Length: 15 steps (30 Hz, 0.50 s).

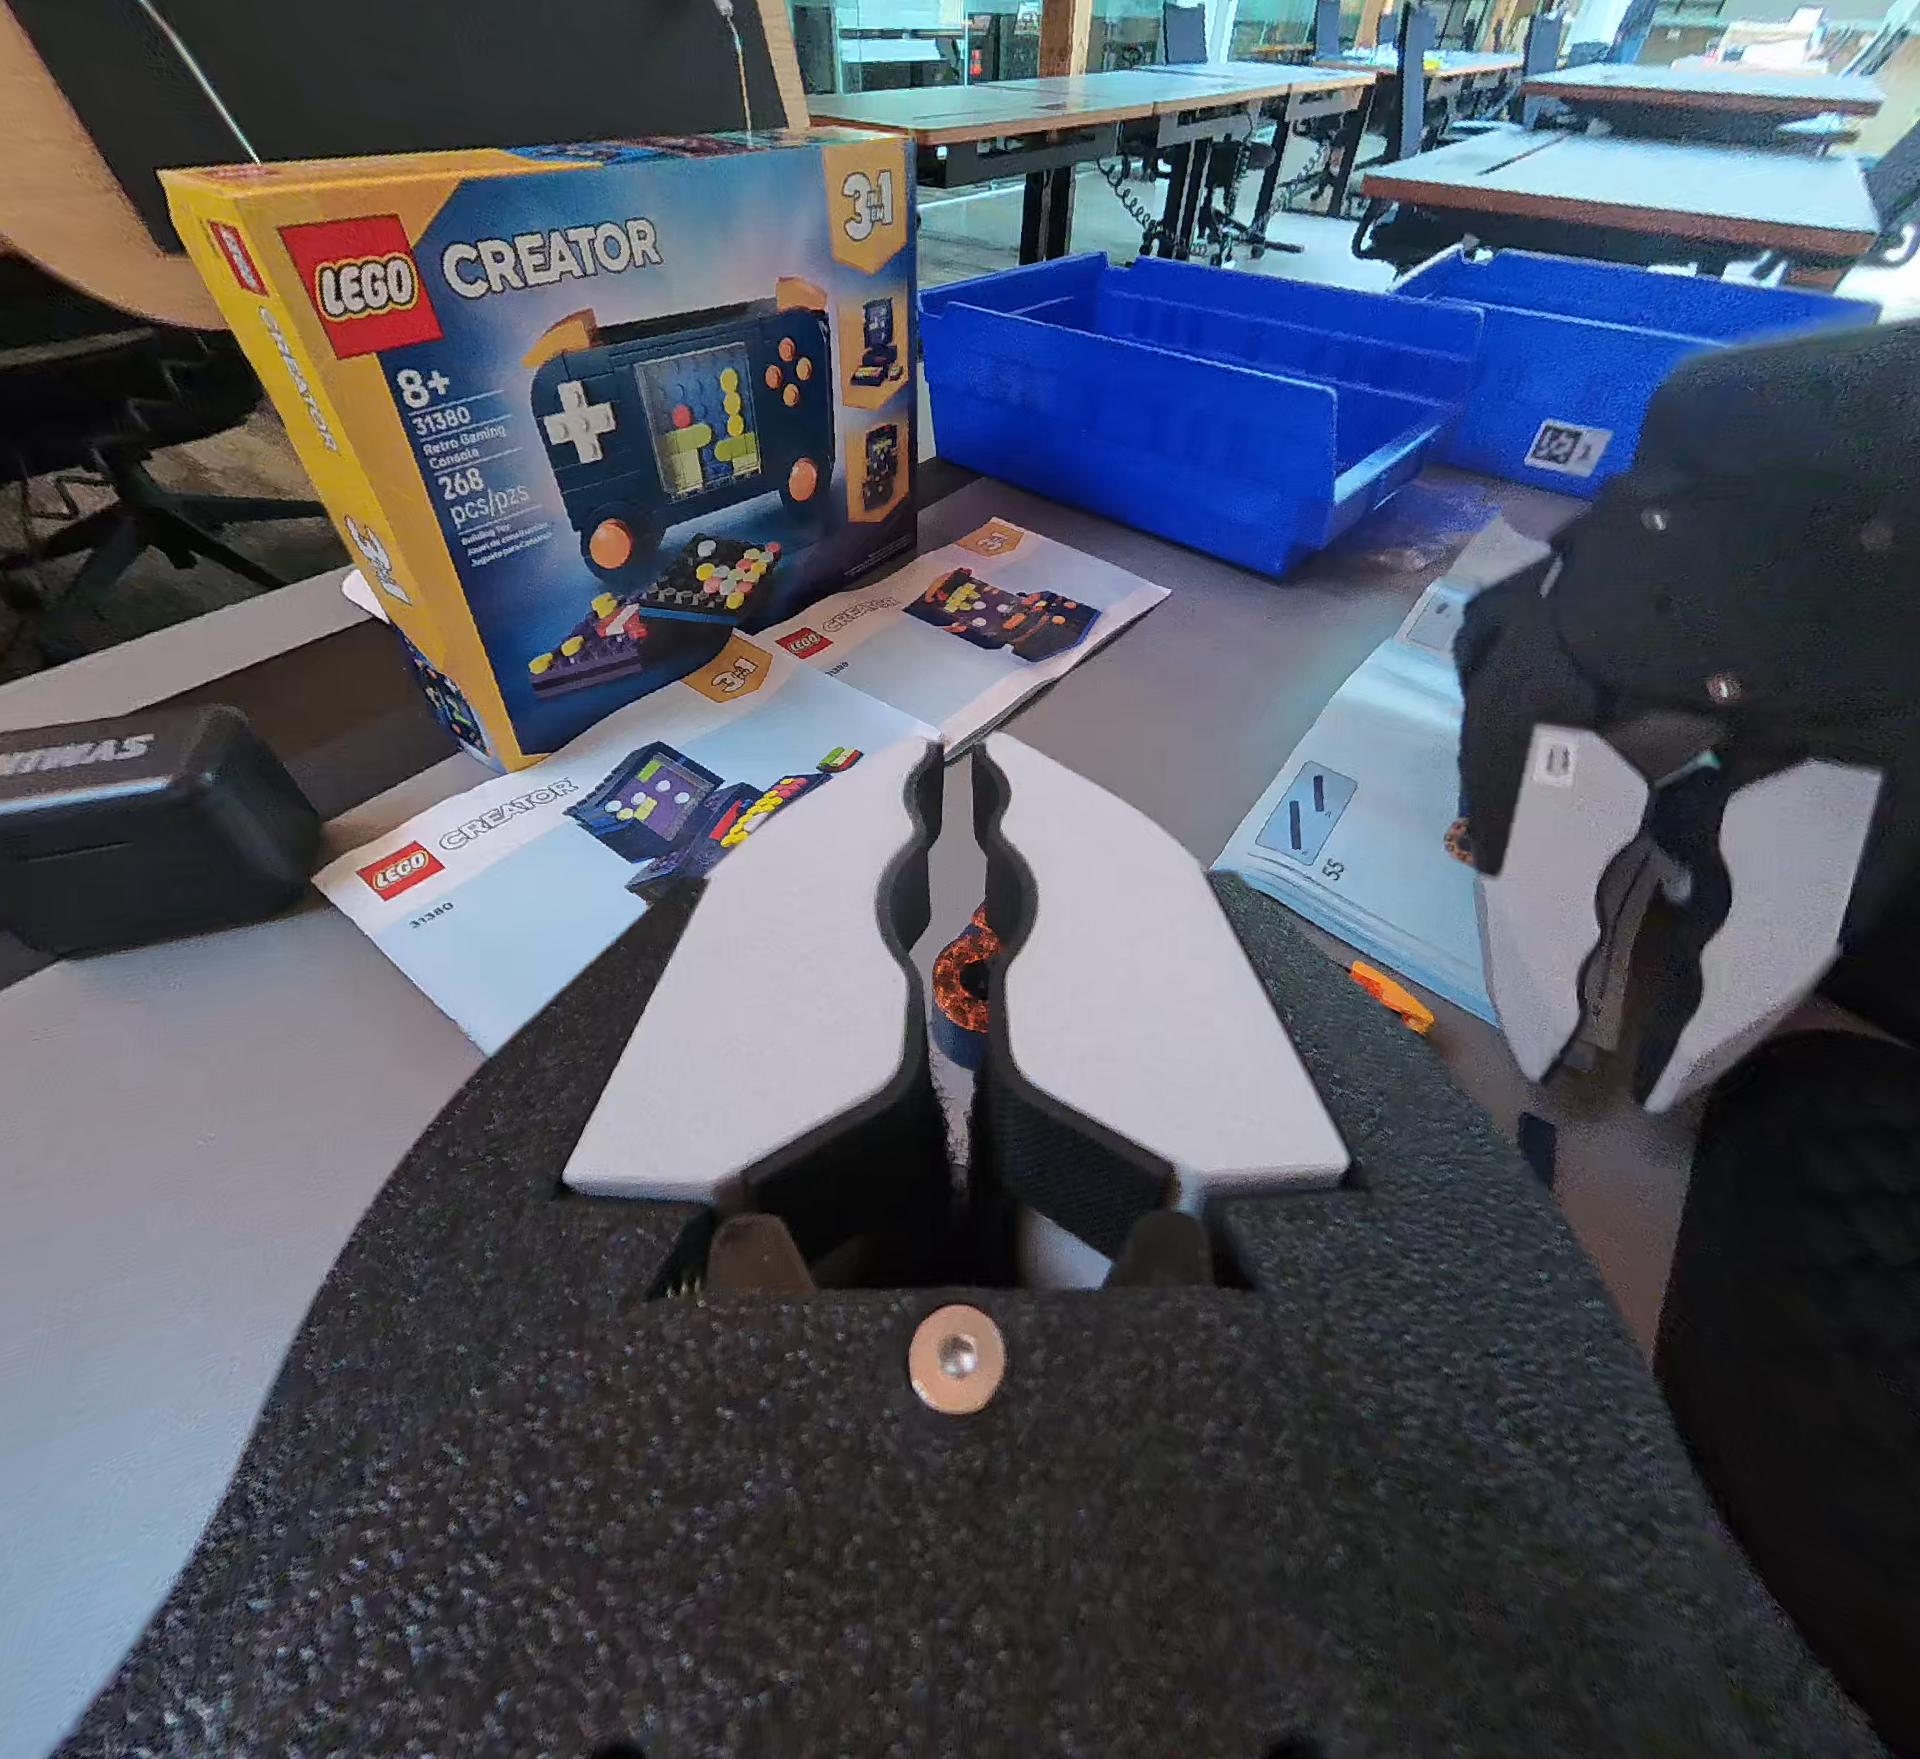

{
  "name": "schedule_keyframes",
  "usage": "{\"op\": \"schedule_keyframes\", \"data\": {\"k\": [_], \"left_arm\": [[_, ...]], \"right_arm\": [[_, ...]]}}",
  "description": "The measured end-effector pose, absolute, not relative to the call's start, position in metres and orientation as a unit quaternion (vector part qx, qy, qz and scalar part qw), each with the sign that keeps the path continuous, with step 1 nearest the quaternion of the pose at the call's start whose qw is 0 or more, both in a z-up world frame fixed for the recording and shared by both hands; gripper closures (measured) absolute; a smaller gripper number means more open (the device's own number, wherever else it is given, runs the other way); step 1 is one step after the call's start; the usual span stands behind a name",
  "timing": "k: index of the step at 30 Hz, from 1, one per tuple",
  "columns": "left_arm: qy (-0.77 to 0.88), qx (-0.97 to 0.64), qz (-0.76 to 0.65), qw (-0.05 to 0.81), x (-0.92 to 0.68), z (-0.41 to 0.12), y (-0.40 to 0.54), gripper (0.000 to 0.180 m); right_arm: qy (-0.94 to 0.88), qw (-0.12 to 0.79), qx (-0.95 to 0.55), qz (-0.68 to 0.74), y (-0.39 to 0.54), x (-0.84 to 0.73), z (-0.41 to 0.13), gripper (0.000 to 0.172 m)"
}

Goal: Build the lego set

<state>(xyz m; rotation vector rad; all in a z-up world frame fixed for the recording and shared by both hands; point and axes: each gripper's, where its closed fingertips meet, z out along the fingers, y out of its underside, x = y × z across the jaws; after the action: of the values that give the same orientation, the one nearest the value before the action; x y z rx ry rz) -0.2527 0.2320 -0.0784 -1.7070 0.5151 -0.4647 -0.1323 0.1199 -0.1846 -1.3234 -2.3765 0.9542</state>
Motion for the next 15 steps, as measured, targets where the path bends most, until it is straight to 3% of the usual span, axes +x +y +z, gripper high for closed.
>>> {"op": "schedule_keyframes", "data": {"k": [15], "left_arm": [[0.255, -0.757, -0.223, 0.559, -0.243, -0.098, 0.227, 0.175]], "right_arm": [[-0.830, 0.155, -0.452, 0.286, 0.120, -0.134, -0.210, 0.165]]}}
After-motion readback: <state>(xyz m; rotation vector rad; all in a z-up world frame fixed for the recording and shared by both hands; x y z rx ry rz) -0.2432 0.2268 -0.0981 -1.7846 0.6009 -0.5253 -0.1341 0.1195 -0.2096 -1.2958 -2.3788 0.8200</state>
